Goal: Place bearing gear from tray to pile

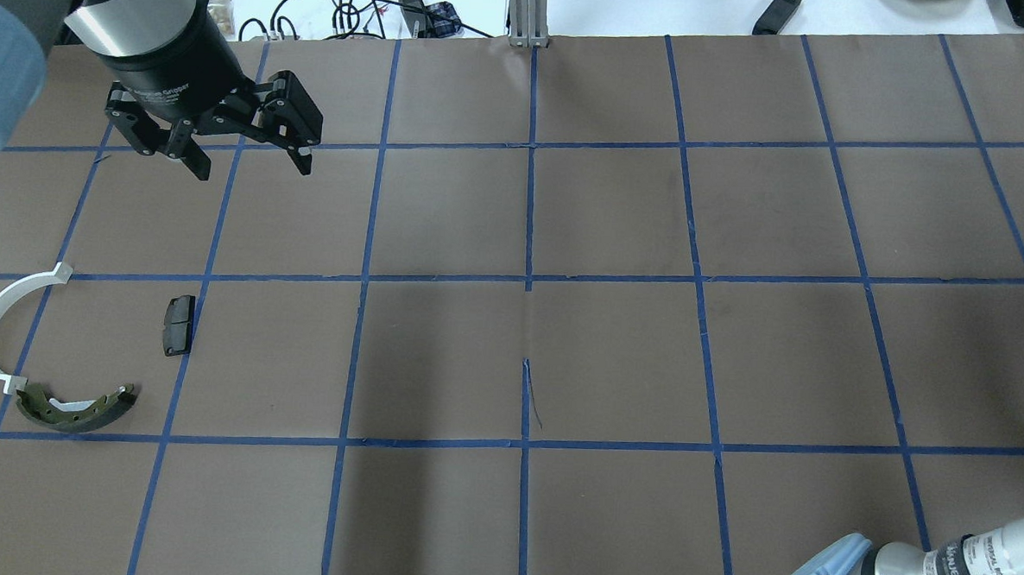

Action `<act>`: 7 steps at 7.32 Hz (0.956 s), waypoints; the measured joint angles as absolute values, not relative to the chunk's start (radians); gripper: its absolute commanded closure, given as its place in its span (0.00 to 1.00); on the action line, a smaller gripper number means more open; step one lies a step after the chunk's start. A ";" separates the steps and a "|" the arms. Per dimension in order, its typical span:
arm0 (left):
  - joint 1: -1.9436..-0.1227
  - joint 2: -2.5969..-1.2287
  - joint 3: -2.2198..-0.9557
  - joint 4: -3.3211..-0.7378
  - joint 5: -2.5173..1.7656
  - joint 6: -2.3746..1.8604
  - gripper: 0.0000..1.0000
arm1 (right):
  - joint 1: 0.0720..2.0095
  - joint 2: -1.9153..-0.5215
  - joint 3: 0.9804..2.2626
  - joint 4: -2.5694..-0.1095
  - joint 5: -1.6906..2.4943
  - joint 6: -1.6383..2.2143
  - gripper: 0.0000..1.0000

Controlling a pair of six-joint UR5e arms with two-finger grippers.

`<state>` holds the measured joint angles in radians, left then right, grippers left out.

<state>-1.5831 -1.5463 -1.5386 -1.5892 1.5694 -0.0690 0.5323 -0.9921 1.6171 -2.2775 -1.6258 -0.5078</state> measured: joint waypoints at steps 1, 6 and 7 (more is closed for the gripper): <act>-1.583 -1.546 -1.539 -1.590 1.569 -0.069 0.00 | 0.532 -0.993 1.619 -2.275 -1.623 -0.495 0.00; -1.582 -1.527 -1.578 -1.582 1.571 -0.068 0.00 | 0.534 -0.991 1.624 -2.264 -1.593 -0.462 0.20; -1.582 -1.526 -1.581 -1.581 1.572 -0.067 0.00 | 0.534 -0.993 1.634 -2.263 -1.595 -0.462 0.21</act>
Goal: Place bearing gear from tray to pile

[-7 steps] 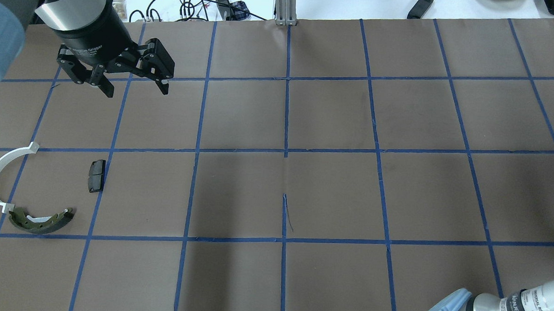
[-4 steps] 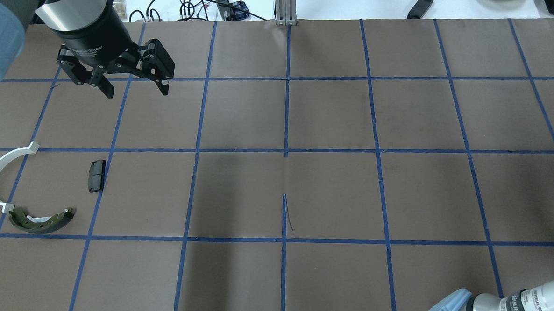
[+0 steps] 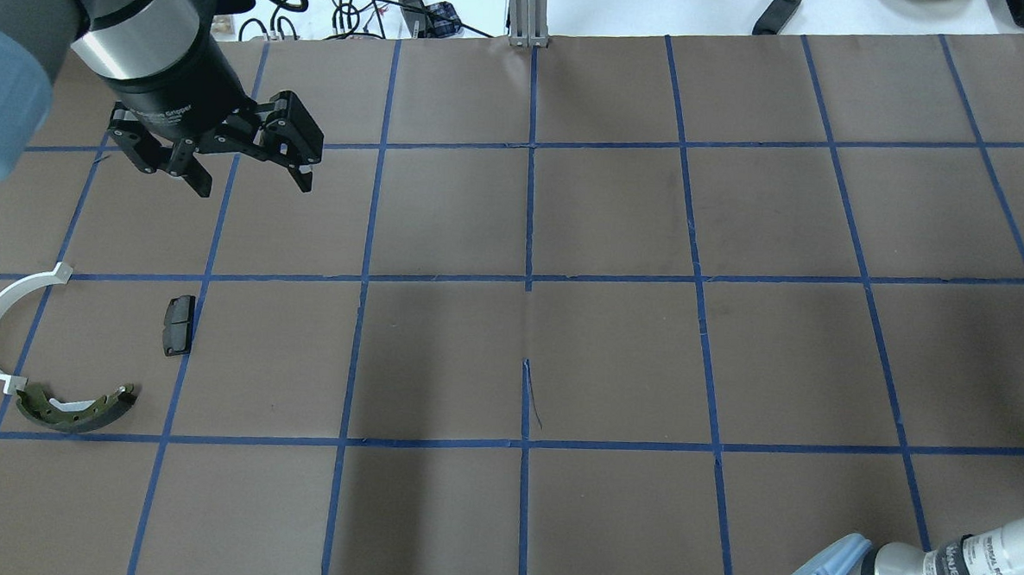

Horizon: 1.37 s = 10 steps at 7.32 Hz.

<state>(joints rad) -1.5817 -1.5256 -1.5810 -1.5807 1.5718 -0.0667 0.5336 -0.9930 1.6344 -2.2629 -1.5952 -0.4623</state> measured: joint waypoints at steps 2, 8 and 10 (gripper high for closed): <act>-1.582 -1.525 -1.581 -1.580 1.572 -0.066 0.00 | 0.533 -0.999 1.659 -2.265 -1.595 -0.462 0.33; -1.582 -1.525 -1.580 -1.580 1.572 -0.066 0.00 | 0.533 -1.003 1.662 -2.243 -1.590 -0.460 1.00; -1.582 -1.525 -1.580 -1.580 1.572 -0.066 0.00 | 0.533 -1.015 1.660 -2.220 -1.589 -0.455 1.00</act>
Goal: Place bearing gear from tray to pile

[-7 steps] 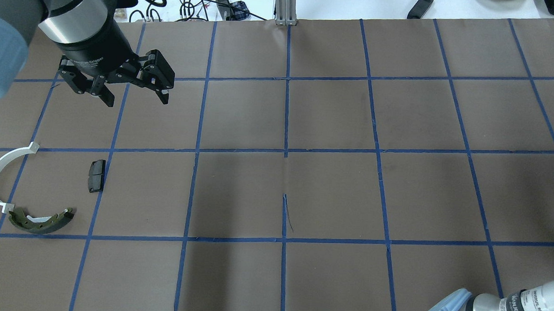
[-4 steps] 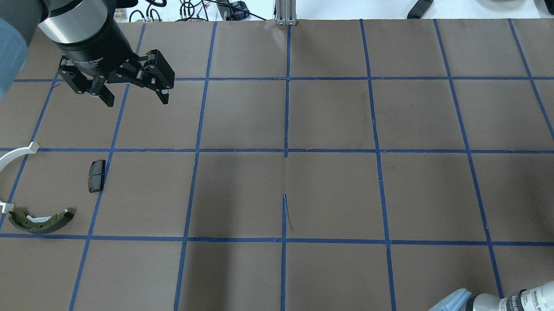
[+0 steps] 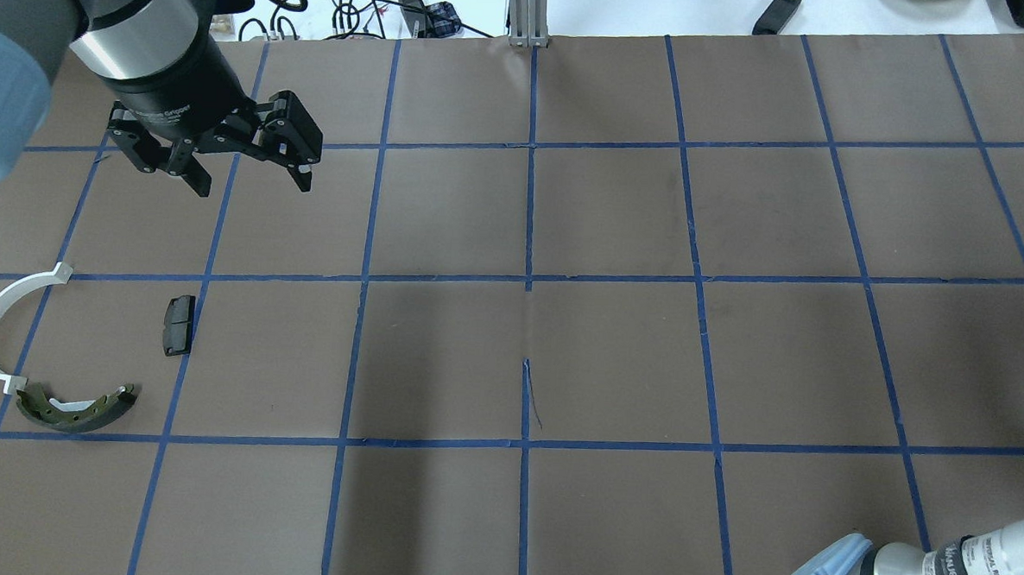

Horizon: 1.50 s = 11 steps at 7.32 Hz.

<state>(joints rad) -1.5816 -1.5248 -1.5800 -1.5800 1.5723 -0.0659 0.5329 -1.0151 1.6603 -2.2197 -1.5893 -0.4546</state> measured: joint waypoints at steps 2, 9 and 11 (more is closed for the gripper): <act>-1.581 -1.525 -1.580 -1.580 1.572 -0.066 0.00 | 0.547 -1.088 1.662 -2.141 -1.588 -0.417 1.00; -1.571 -1.526 -1.569 -1.580 1.570 -0.064 0.00 | 1.196 -1.415 1.665 -1.718 -1.590 0.542 1.00; -1.570 -1.526 -1.567 -1.580 1.572 -0.057 0.00 | 1.433 -1.407 1.666 -1.730 -1.547 0.820 1.00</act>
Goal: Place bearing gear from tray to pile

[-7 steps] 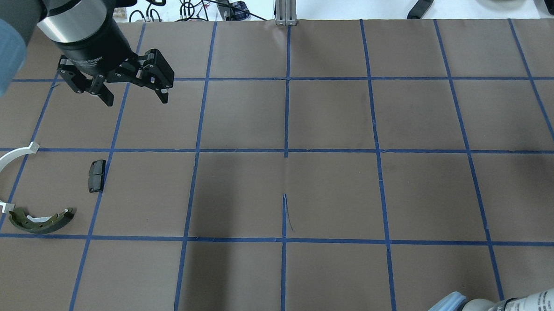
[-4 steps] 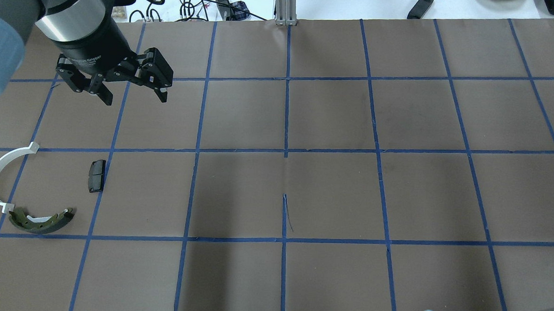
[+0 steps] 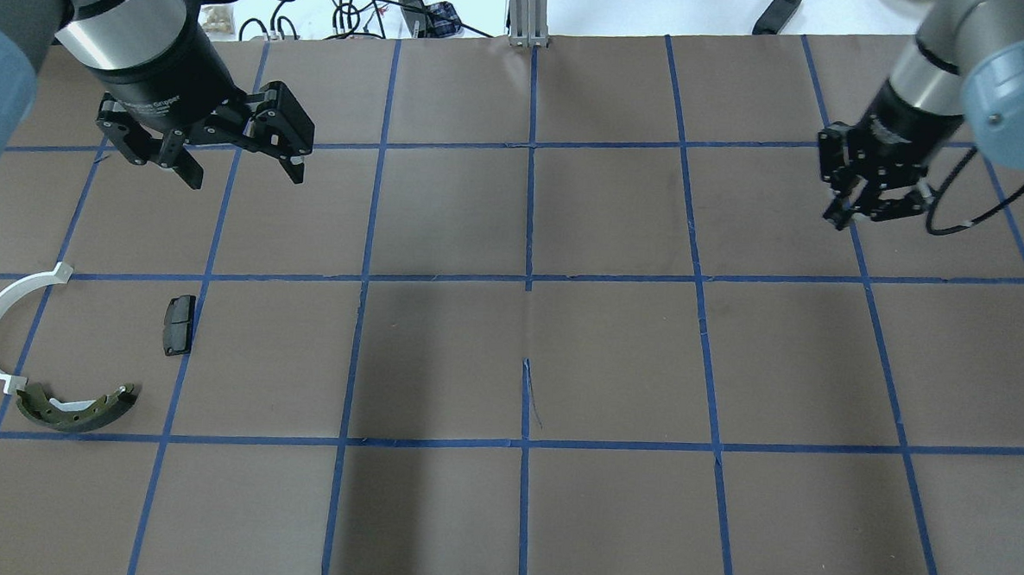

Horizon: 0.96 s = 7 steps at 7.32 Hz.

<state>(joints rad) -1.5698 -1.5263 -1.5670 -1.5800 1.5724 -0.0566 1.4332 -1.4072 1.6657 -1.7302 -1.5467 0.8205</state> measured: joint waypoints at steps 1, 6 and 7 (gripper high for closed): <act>-1.569 -1.526 -1.566 -1.580 1.573 -0.055 0.00 | 1.520 -1.385 1.666 -1.770 -1.491 0.907 1.00; -1.567 -1.523 -1.576 -1.581 1.573 -0.053 0.00 | 1.830 -1.164 1.665 -2.138 -1.428 1.319 0.92; -1.567 -1.523 -1.577 -1.580 1.571 -0.053 0.00 | 1.856 -1.125 1.665 -2.181 -1.428 1.351 0.40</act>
